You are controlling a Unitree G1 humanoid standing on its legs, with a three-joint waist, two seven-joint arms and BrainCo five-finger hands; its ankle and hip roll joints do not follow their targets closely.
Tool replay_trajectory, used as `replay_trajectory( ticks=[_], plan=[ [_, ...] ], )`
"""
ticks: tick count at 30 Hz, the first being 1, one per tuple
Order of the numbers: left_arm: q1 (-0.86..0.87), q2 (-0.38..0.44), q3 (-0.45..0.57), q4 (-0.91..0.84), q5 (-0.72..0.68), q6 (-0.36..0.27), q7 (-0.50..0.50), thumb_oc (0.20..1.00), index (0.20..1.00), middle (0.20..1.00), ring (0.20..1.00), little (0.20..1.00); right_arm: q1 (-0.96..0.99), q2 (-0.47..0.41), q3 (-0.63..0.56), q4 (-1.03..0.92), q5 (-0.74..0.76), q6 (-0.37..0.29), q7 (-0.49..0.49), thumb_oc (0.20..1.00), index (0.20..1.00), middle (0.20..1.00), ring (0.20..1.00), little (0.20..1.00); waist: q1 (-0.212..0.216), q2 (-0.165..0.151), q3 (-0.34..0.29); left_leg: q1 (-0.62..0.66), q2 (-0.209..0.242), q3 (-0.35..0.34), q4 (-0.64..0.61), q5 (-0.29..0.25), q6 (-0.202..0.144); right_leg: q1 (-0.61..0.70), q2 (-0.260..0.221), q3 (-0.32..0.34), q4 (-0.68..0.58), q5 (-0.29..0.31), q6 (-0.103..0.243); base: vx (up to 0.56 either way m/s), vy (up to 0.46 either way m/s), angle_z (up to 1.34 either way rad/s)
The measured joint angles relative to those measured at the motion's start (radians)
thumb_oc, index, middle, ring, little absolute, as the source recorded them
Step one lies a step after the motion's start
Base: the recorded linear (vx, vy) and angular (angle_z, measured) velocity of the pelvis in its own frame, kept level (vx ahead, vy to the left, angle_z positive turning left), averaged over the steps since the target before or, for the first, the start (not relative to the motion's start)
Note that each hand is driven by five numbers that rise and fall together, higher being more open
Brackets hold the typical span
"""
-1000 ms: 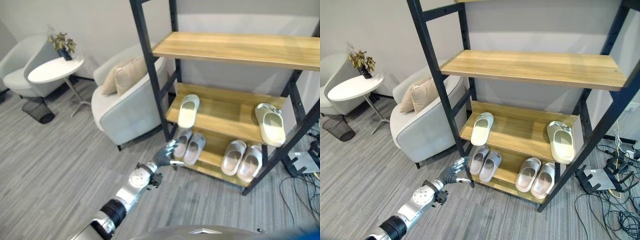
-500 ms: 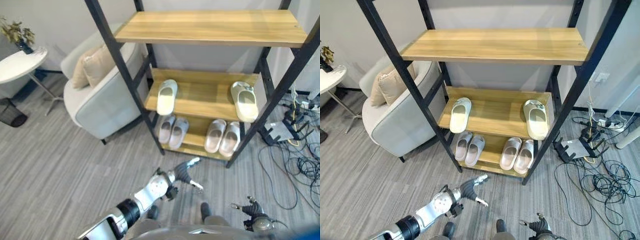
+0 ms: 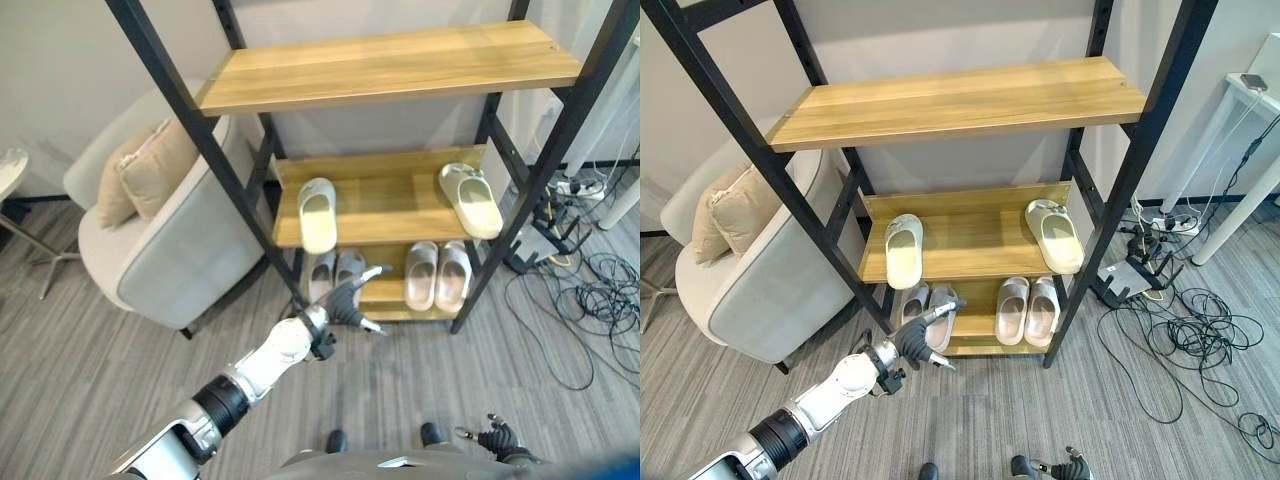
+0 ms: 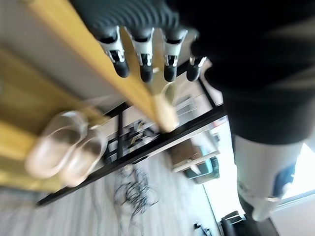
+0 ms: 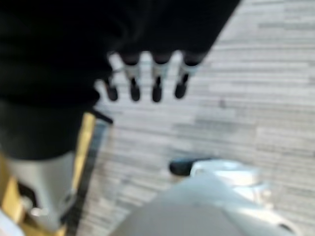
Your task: Arrange the slippers neatly on the shoe rack.
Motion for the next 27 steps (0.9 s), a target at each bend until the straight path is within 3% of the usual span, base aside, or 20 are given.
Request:
replay_trajectory(
  ticks=[1, 6, 11, 18, 27],
  plan=[
    [0.009, 0.018, 0.006, -0.008, 0.000, 0.000, 0.002, 1.000, 1.000, 1.000, 1.000, 1.000, 0.005, 0.001, 0.003, 0.000, -0.015, 0.000, 0.007, 1.000, 1.000, 1.000, 1.000, 1.000, 0.007, 0.000, -0.010, 0.010, 0.012, 0.013, 0.000, -0.010, -0.006, 0.005, -0.012, -0.082, -0.012, 0.023, 0.020, 0.01, -0.014, -0.27],
    [0.012, 0.004, 0.048, -0.009, 0.002, -0.001, 0.010, 1.000, 1.000, 1.000, 1.000, 1.000, 0.037, -0.016, 0.032, -0.022, -0.050, 0.004, 0.013, 1.000, 1.000, 1.000, 1.000, 1.000, 0.002, 0.021, -0.032, 0.019, 0.042, -0.003, 0.000, -0.015, -0.023, 0.031, 0.017, -0.113, -0.031, 0.030, 0.001, 0.05, -0.037, 0.05],
    [0.011, -0.001, 0.063, -0.027, 0.014, -0.003, 0.032, 1.000, 1.000, 1.000, 1.000, 1.000, 0.044, -0.020, 0.046, -0.039, -0.082, 0.009, 0.015, 1.000, 1.000, 1.000, 1.000, 1.000, -0.009, 0.024, -0.043, 0.021, 0.044, -0.007, 0.000, -0.014, -0.029, 0.035, 0.019, -0.120, -0.031, 0.028, 0.002, 0.02, -0.027, 0.03],
    [0.006, 0.005, 0.078, -0.029, 0.081, -0.005, 0.083, 1.000, 1.000, 1.000, 1.000, 1.000, 0.055, -0.008, 0.050, -0.062, -0.090, 0.009, 0.016, 1.000, 1.000, 1.000, 1.000, 1.000, -0.027, 0.004, -0.084, 0.012, 0.044, -0.001, -0.001, -0.016, -0.031, 0.022, 0.019, -0.111, -0.031, 0.028, -0.004, 0.04, -0.019, -0.03],
    [-0.081, 0.001, 0.079, 0.086, 0.121, 0.011, 0.127, 1.000, 1.000, 1.000, 1.000, 1.000, 0.075, -0.012, 0.053, -0.083, -0.089, 0.009, 0.017, 1.000, 1.000, 1.000, 1.000, 1.000, -0.061, 0.018, -0.096, 0.004, 0.042, 0.011, -0.001, -0.016, -0.031, 0.007, 0.019, -0.097, -0.031, 0.032, -0.003, 0.03, 0.004, -0.03]
  ],
)
